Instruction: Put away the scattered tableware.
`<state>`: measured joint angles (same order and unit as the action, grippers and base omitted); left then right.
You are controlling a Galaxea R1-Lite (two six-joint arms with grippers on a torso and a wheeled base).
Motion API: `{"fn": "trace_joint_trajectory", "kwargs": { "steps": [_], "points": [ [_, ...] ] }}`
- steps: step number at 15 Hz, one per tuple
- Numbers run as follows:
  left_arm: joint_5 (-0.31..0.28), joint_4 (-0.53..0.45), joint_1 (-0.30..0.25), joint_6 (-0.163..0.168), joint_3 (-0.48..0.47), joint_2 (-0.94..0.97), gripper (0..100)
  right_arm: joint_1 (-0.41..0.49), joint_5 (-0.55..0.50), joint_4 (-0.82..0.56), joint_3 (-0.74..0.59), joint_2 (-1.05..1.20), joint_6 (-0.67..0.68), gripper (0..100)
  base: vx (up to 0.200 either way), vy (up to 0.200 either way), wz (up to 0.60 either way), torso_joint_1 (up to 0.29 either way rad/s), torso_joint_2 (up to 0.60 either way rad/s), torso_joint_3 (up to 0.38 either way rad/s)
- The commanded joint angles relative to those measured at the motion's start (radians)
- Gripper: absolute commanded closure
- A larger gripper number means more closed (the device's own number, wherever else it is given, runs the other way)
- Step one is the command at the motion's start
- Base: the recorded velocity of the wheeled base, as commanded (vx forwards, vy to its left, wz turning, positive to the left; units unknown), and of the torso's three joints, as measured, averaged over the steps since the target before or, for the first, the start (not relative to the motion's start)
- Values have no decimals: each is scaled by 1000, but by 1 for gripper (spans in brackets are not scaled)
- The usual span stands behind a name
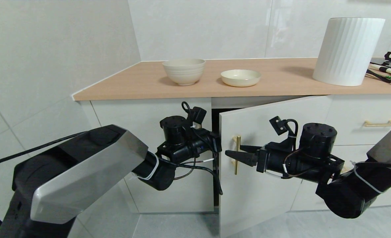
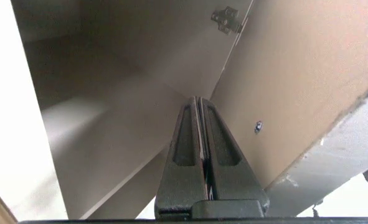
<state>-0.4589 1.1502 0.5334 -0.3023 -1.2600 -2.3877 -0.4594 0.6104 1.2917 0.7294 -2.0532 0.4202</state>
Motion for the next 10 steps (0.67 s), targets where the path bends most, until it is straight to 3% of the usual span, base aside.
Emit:
{"fn": "trace_joint_trajectory", "kwargs": {
  "steps": [1, 3, 6, 7, 8, 10],
  "points": [
    [-1, 0, 0, 0, 1, 12, 100, 54, -1, 41, -18, 4, -1, 0, 0, 0, 0, 0, 0, 0],
    [-1, -1, 2, 0, 1, 19, 100, 102, 0, 86, -59, 38, 0, 0, 0, 0, 0, 0, 0, 0],
    [-1, -1, 2, 0, 10, 22, 100, 80, 0, 86, -209, 154, -34, 0, 0, 0, 0, 0, 0, 0],
    [-1, -1, 2, 0, 19, 27, 100, 57, 0, 84, -278, 199, -78, 0, 0, 0, 0, 0, 0, 0],
    [-1, 0, 2, 0, 51, 41, 100, 22, 0, 80, -432, 298, -173, 0, 0, 0, 0, 0, 0, 0],
    [3, 2, 3, -1, 90, 67, 100, 18, 0, 67, -544, 369, -189, 0, 0, 0, 0, 0, 0, 0]
  ]
}}
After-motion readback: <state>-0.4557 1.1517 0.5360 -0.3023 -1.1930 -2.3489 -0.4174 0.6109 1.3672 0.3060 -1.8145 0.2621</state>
